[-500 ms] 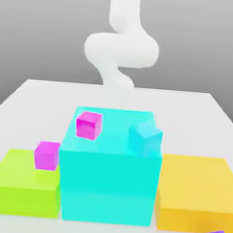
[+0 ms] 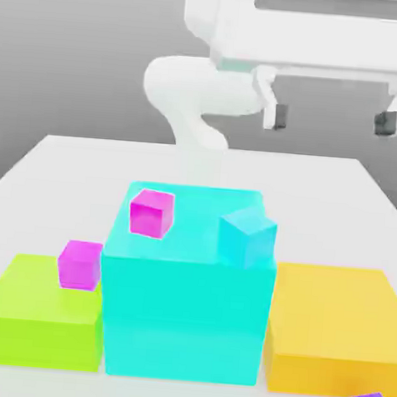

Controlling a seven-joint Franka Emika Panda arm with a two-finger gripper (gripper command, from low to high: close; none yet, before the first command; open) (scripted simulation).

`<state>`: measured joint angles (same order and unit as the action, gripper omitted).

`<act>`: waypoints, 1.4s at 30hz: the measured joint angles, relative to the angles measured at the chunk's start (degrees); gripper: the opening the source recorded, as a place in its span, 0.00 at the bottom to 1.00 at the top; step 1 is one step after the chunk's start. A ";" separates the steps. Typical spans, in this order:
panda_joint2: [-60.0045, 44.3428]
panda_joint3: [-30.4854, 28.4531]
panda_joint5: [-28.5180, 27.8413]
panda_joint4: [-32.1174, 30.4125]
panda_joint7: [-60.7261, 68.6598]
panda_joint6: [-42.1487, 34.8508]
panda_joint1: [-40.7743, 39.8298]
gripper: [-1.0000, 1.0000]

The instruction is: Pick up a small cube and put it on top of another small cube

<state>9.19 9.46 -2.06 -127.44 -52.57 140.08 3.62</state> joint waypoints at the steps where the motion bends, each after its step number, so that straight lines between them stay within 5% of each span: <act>1: -2.09 0.49 -0.44 0.25 -0.61 0.46 0.32 0.50; 19: -39.84 0.69 -8.95 5.36 -11.05 11.91 11.08 0.50; 20: -41.60 0.17 -9.45 5.73 -11.43 13.25 11.51 0.00; 28: -40.55 0.46 -9.03 5.49 -11.14 12.46 11.33 0.00; 33: -30.78 1.63 -3.44 3.58 -10.74 5.36 8.08 0.00; 42: -11.95 -6.37 4.65 -5.25 -18.73 -3.30 -3.02 0.00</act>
<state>-2.77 3.10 2.59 -132.70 -71.30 136.79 0.59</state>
